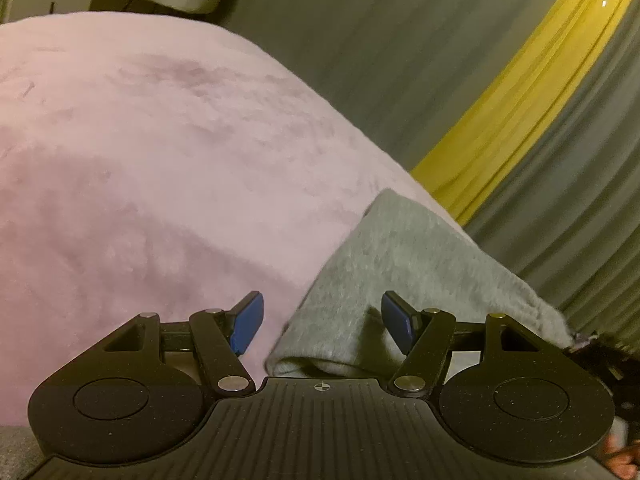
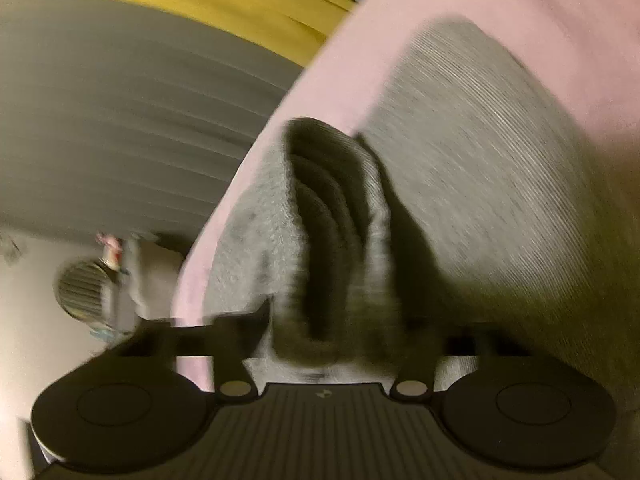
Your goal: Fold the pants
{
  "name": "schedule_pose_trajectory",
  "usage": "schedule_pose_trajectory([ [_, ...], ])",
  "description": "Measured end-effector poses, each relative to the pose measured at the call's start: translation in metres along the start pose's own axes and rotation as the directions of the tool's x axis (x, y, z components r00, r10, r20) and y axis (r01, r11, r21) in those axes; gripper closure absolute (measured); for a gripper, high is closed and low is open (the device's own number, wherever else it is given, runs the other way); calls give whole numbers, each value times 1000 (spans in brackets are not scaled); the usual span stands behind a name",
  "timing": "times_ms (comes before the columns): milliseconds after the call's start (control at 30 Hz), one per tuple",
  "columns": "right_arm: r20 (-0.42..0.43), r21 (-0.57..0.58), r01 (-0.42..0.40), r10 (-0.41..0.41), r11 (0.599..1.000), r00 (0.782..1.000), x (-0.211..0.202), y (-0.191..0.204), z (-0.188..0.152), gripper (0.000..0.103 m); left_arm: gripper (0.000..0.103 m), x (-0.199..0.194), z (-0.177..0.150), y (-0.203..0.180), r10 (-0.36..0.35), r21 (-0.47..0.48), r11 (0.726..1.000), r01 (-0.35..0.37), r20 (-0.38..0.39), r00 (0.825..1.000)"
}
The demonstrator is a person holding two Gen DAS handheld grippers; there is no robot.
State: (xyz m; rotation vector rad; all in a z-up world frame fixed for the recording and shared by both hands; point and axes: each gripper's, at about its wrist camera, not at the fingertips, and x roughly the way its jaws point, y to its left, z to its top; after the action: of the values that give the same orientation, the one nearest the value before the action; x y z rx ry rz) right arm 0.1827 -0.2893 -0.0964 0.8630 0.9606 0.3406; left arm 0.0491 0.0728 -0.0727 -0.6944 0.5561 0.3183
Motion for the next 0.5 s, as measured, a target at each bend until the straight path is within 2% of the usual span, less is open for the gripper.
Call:
schedule_pose_trajectory([
  [67,32,-90,-26,29,996,999,-15,30,-6,62,32,-3,1,1,7,-8,1000,-7,12,1000],
  [167,89,-141,-157,171,977,981,-51,67,-12,63,32,-8,1,3,10,-33,999,-9,35,999],
  [233,137,-143,-242,262,960,955,-76,73,-15,63,32,-9,1,4,9,-42,999,-7,35,999],
  [300,177,-152,-244,269,958,947,-92,68,-19,63,32,-10,1,3,10,-38,999,-9,32,999],
  [333,190,-159,-213,241,964,952,-97,62,-20,63,32,-10,1,2,12,-32,999,-11,32,999],
  [433,203,-127,-46,71,991,977,-98,27,-26,63,32,-9,0,-1,13,-13,1000,-12,32,999],
  [500,185,-102,115,-94,988,978,-87,-2,-28,61,32,-7,-1,-3,17,-1,1000,-17,24,1000],
])
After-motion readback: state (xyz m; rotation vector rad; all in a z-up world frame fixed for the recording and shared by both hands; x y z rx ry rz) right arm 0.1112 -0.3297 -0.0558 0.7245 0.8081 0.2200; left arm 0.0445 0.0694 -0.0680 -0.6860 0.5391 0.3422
